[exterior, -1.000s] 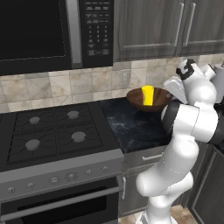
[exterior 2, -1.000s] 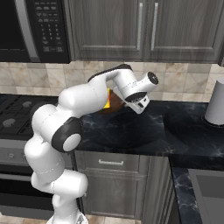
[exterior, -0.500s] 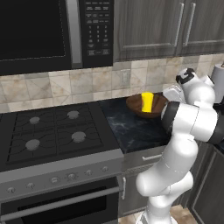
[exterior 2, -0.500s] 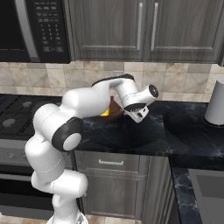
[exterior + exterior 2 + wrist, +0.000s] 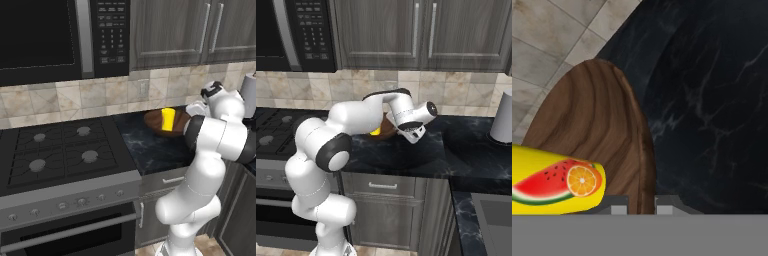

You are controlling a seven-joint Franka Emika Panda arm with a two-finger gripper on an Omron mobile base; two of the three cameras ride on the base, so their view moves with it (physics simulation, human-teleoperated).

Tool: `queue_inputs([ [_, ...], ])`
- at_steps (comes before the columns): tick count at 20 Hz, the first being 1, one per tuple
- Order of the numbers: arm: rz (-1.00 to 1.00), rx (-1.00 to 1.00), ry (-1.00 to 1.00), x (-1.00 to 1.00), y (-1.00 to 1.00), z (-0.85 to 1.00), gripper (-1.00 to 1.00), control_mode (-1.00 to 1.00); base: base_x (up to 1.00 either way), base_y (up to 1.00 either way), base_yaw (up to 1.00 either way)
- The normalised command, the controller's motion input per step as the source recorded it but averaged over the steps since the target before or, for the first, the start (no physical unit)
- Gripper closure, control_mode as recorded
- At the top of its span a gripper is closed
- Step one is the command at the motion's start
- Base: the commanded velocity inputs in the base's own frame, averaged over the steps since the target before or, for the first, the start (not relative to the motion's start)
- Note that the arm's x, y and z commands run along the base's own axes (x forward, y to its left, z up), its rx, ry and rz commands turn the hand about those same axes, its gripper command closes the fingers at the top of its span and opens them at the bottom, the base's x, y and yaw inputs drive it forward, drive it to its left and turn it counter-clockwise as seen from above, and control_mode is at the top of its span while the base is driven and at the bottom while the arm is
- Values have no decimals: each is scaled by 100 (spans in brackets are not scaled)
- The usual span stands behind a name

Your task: Place the cup inside the bowl on the dining table and move the bowl to any counter.

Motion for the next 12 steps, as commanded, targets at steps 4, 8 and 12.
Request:
queue_inputs([
  [4,0,0,-1,0,0,-16,100,-100,0,0,0],
  [8,0,0,-8,6,0,-19,100,-100,0,0,0],
  [12,0,0,-9,9,0,-26,100,-100,0,0,0],
])
